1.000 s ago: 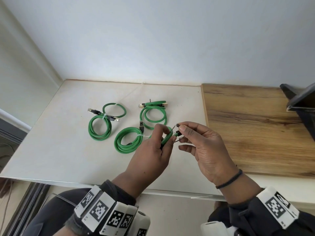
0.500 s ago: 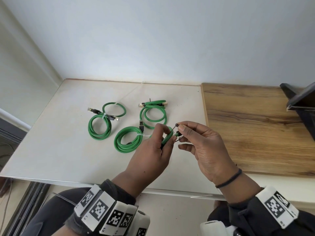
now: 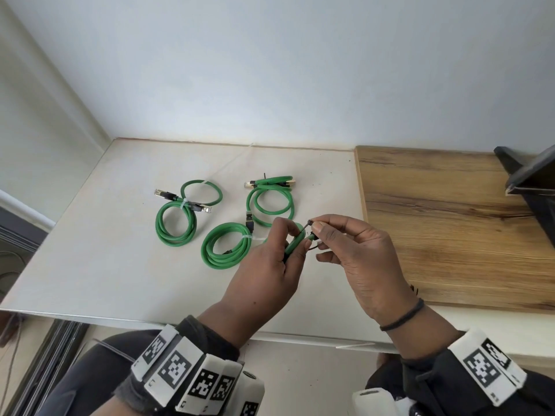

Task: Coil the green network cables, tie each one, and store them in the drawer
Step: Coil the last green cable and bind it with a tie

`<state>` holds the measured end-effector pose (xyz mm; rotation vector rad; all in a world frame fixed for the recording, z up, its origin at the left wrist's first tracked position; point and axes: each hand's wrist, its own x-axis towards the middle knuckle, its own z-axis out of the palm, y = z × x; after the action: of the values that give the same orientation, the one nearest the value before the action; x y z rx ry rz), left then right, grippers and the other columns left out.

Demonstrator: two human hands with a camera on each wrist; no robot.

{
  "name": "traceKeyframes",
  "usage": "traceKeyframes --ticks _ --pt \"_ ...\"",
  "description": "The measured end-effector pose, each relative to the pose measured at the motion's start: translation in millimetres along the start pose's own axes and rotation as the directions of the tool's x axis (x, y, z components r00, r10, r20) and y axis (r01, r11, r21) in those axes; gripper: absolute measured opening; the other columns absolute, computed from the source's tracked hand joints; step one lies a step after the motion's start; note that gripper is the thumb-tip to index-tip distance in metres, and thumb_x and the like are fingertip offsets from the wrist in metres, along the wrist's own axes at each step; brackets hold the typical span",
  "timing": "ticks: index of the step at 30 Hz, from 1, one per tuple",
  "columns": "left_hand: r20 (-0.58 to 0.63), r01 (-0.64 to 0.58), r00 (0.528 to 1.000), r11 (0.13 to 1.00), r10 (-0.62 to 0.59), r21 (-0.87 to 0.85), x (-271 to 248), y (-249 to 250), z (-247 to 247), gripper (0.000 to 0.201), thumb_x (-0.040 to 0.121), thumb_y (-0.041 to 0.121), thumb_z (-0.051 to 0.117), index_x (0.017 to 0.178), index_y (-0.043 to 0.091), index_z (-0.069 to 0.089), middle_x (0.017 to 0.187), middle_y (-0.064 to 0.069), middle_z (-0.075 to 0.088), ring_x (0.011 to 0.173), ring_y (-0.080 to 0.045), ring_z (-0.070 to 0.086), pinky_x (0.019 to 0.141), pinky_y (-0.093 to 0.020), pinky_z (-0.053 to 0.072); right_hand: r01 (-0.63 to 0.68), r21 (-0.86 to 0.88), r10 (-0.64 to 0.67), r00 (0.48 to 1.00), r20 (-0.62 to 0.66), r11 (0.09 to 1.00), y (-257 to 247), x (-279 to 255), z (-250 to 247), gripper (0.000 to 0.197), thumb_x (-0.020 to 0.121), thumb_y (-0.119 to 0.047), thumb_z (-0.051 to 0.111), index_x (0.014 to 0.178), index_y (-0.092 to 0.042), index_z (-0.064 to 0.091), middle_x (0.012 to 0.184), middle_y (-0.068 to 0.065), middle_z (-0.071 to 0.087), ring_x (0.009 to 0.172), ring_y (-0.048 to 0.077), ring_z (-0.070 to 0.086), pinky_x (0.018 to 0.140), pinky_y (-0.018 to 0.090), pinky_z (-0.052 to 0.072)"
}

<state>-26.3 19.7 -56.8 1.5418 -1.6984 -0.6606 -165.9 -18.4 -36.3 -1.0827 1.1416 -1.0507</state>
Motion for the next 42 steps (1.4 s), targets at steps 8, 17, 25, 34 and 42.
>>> traceKeyframes --ticks 8,17,25,34,42 --pt "0.003 -0.009 1.0 1.0 0.009 -0.017 -0.6 0.6 1.3 0.017 0.096 0.032 0.05 0.094 0.031 0.033 0.049 0.004 0.04 0.044 -0.015 0.034 0.046 -0.033 0.03 0.134 -0.208 -0.134 0.991 0.014 0.969 4.4 -2.3 1.0 0.014 0.082 -0.012 0.07 0.082 -0.024 0.075 0.082 -0.002 0.073 0.071 0.013 0.067 0.068 0.035 0.058" --pt "0.024 0.016 1.0 1.0 -0.016 -0.001 -1.7 -3.1 5.4 0.018 0.096 0.034 0.049 0.095 0.032 0.032 0.053 0.002 0.049 0.044 -0.015 0.039 0.048 -0.04 0.037 0.19 -0.576 -0.119 0.98 0.16 0.795 -8.1 2.3 -15.1 0.011 0.083 -0.032 0.066 0.088 -0.04 0.073 0.092 -0.013 0.061 0.088 0.006 0.051 0.07 0.019 0.041" --pt "0.059 -0.061 0.997 0.995 0.056 0.084 -1.6 3.0 4.1 0.018 0.096 0.031 0.05 0.093 0.026 0.033 0.052 0.011 0.04 0.048 -0.018 0.037 0.048 -0.033 0.028 0.204 -0.517 -0.177 0.979 0.101 0.831 -10.2 0.2 -12.4 0.008 0.082 -0.027 0.071 0.087 -0.029 0.076 0.08 -0.012 0.072 0.071 0.007 0.062 0.065 0.022 0.052" --pt "0.092 0.009 0.996 0.999 -0.006 -0.034 -5.0 -0.1 5.3 0.023 0.096 0.036 0.045 0.111 0.035 0.027 0.064 0.008 0.059 0.054 -0.012 0.051 0.056 -0.039 0.045 0.199 -0.493 -0.167 0.98 0.109 0.847 -11.1 -2.5 -4.2 0.009 0.084 -0.021 0.067 0.08 -0.021 0.075 0.065 -0.008 0.069 0.063 0.005 0.063 0.059 0.018 0.05" --pt "0.138 0.003 0.99 0.997 0.007 -0.074 -4.7 4.5 -0.9 0.015 0.098 0.035 0.04 0.11 0.026 0.042 0.06 0.012 0.055 0.054 -0.007 0.047 0.055 -0.035 0.042 0.282 -0.574 -0.245 0.959 0.144 0.769 -6.9 -0.1 -8.6 0.012 0.087 -0.016 0.064 0.08 -0.024 0.069 0.071 -0.016 0.061 0.066 0.0 0.05 0.059 0.017 0.035"
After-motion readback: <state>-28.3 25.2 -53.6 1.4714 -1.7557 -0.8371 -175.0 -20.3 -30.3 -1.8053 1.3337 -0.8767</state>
